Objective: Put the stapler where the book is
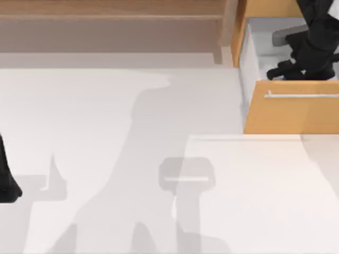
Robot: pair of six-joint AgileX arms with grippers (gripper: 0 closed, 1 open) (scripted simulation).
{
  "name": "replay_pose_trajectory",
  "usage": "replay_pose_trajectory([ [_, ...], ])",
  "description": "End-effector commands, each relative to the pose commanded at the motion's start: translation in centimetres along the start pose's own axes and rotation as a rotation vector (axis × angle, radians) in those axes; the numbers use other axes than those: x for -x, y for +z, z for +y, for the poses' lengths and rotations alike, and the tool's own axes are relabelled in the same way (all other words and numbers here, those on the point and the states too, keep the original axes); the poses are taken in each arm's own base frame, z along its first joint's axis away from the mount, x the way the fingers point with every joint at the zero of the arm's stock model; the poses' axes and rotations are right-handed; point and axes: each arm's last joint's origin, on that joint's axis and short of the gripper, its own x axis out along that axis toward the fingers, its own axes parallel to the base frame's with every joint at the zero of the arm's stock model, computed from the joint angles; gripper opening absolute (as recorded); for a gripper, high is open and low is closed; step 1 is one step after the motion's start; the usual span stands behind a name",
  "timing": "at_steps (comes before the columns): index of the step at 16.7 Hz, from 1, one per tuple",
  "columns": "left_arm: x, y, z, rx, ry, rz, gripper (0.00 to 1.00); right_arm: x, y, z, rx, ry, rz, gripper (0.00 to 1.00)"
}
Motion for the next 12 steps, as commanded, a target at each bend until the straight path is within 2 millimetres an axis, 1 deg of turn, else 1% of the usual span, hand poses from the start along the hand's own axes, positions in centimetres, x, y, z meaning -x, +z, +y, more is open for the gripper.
replay_pose_trajectory([
  [6, 0.0, 0.0, 0.0, 0.0, 0.0, 0.0, 1.0, 0.1, 0.0, 0.0, -0.001, 0.0, -0.002, 0.0],
  [7, 0.0, 0.0, 0.0, 0.0, 0.0, 0.0, 1.0, 0.7, 0.1, 0.1, 0.003, -0.002, -0.012, 0.0],
  [9, 0.0, 0.0, 0.0, 0.0, 0.0, 0.0, 1.0, 2.3, -0.1, 0.3, 0.018, -0.004, -0.036, 0.0],
  [12, 0.0, 0.0, 0.0, 0.0, 0.0, 0.0, 1.0, 6.0, -0.6, 0.1, 0.033, -0.009, -0.104, 0.0],
])
